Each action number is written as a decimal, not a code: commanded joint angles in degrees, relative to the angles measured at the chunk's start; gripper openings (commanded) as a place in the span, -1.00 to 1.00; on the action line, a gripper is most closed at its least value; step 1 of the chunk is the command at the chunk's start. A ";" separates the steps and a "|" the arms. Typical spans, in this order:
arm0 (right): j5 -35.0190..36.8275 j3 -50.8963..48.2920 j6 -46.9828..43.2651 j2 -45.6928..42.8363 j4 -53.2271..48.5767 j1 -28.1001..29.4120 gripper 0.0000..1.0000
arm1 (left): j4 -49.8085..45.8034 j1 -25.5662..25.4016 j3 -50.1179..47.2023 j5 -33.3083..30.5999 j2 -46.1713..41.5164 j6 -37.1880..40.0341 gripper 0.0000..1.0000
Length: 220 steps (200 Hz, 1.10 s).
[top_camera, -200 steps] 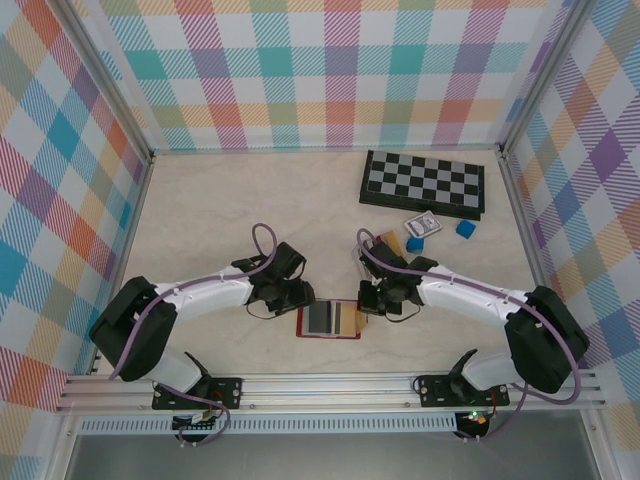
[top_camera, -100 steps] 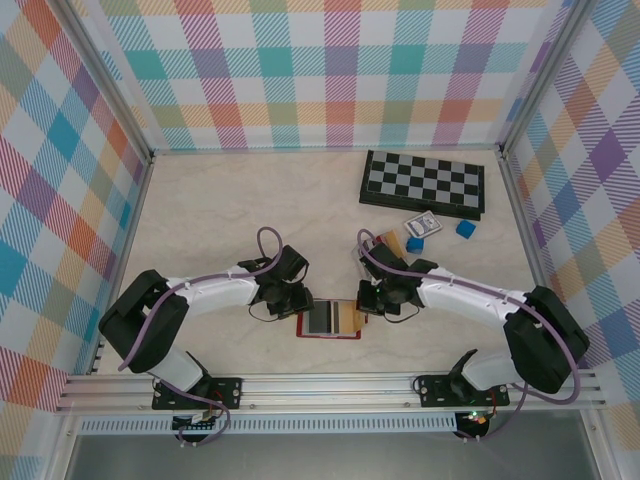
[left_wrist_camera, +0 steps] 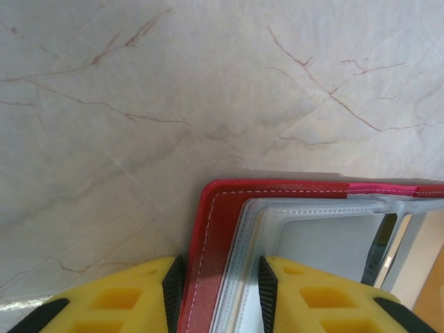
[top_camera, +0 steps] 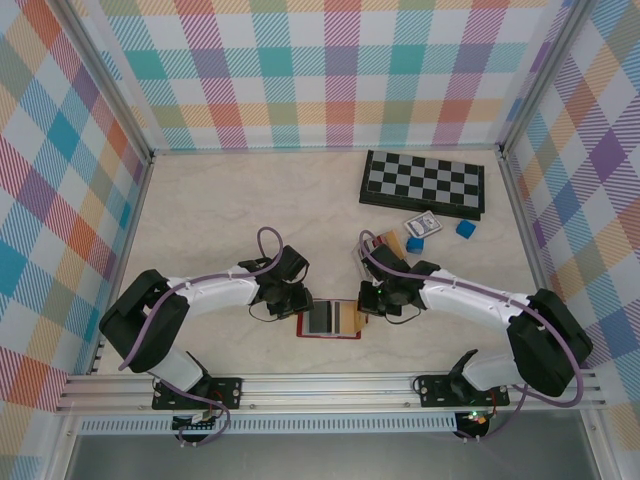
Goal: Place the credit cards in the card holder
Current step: Flip over the card slot in the card holder.
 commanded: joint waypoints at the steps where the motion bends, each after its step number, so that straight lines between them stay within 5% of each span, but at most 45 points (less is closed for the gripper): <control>1: 1.07 -0.55 0.37 -1.65 -1.66 0.77 -1.00 | -0.87 -1.10 -1.61 0.54 1.38 0.61 -0.28; 220: 0.02 1.96 -0.94 -2.76 -2.95 0.95 -1.00 | 0.01 -1.78 -2.24 0.67 1.87 0.57 -0.26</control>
